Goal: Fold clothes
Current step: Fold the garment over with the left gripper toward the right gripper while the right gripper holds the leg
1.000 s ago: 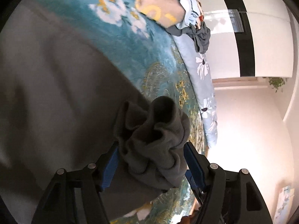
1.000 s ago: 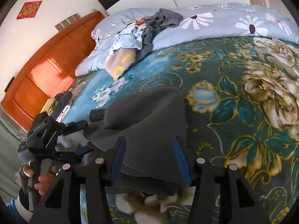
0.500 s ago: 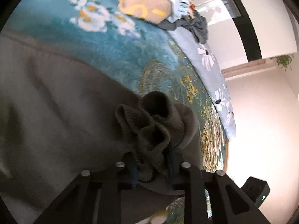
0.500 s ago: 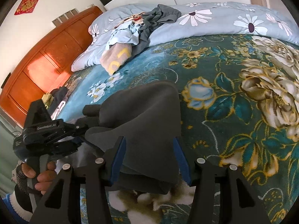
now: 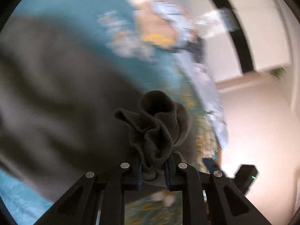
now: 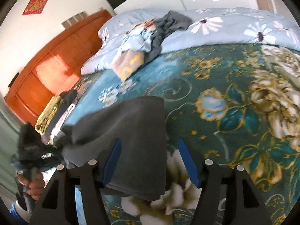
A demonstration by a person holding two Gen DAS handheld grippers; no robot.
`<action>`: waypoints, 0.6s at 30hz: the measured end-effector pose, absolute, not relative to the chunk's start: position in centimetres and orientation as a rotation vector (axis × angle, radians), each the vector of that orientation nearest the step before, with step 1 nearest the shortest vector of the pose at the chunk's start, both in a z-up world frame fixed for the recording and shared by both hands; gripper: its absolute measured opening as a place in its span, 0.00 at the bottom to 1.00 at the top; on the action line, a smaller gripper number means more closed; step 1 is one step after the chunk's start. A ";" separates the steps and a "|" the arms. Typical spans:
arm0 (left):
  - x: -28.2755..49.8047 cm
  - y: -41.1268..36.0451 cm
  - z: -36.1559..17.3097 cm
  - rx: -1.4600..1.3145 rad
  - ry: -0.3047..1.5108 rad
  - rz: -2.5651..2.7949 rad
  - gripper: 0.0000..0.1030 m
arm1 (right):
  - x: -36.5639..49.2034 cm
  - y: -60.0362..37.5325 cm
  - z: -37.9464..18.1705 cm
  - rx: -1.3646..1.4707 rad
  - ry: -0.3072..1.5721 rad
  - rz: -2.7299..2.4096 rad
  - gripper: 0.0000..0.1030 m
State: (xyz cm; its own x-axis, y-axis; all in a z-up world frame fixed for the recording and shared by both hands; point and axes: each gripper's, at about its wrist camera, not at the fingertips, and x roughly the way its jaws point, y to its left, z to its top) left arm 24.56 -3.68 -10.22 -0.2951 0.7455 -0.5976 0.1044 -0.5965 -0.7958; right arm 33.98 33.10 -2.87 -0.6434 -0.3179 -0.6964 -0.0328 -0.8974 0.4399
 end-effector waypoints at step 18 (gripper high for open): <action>24.7 -3.6 -9.9 -1.497 -0.941 2.016 0.24 | 30.0 28.7 -8.0 1.444 -0.475 -2.520 0.63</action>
